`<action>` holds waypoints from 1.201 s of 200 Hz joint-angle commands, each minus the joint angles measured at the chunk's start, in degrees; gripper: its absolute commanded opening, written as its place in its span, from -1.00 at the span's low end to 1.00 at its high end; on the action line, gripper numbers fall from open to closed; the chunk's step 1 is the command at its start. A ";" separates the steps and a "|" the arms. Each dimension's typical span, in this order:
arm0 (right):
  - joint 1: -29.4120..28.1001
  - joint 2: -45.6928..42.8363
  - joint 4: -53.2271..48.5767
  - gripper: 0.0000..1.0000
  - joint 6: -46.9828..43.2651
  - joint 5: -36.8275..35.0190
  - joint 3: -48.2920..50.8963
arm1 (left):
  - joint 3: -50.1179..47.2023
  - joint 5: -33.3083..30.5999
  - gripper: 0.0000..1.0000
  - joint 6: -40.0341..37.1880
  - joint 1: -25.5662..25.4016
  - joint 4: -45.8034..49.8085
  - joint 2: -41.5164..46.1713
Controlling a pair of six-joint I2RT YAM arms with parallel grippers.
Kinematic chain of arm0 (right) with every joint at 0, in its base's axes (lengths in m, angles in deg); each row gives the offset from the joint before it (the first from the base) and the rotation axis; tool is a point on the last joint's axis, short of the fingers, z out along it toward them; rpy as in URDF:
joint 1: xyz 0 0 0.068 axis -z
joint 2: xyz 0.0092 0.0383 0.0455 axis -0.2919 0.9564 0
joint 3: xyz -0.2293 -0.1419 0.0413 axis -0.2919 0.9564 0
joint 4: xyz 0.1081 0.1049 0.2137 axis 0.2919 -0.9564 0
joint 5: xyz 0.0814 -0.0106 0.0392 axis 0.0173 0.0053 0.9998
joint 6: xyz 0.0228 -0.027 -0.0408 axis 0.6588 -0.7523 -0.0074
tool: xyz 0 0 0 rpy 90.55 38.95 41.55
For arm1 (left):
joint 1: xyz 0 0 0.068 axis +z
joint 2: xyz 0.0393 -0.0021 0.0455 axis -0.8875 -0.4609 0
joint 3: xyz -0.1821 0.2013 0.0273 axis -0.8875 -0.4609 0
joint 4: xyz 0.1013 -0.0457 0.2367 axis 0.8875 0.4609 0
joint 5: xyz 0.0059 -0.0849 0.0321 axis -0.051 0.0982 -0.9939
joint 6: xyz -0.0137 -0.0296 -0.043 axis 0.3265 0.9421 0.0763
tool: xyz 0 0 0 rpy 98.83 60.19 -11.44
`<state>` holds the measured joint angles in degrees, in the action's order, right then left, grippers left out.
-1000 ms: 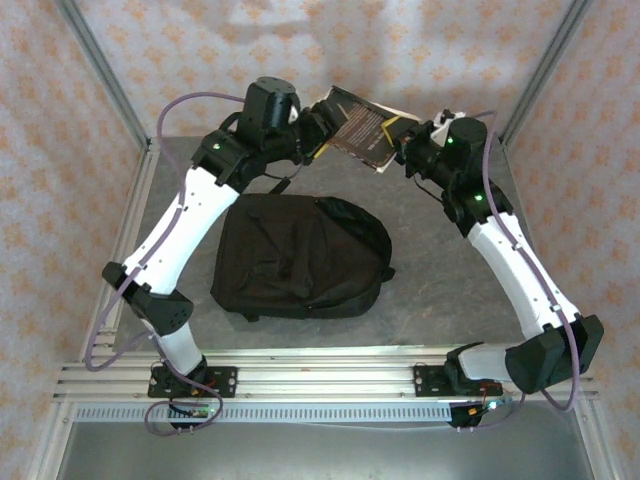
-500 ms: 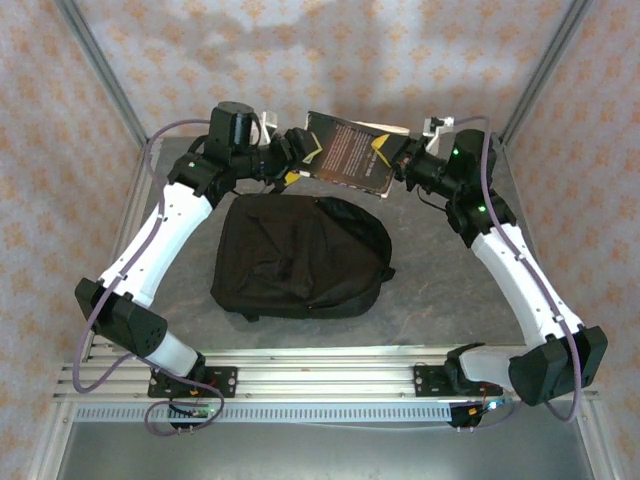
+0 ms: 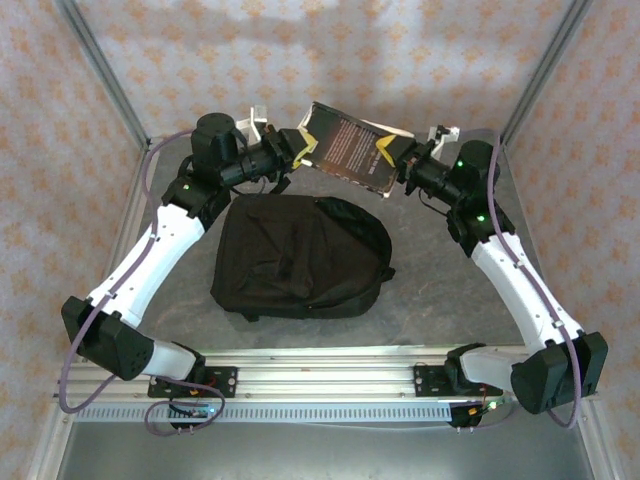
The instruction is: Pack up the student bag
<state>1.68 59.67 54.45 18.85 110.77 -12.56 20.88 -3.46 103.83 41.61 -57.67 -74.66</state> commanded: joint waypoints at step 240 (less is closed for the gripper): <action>-1.54 -14.16 -46.06 -1.00 -27.00 -26.55 -5.08 | 11.57 -13.48 -0.08 -23.57 -4.54 36.14 -1.07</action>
<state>-0.83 49.57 34.39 5.91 103.74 -10.72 26.13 -8.95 91.70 38.57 -38.46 -74.47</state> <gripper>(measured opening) 0.126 0.355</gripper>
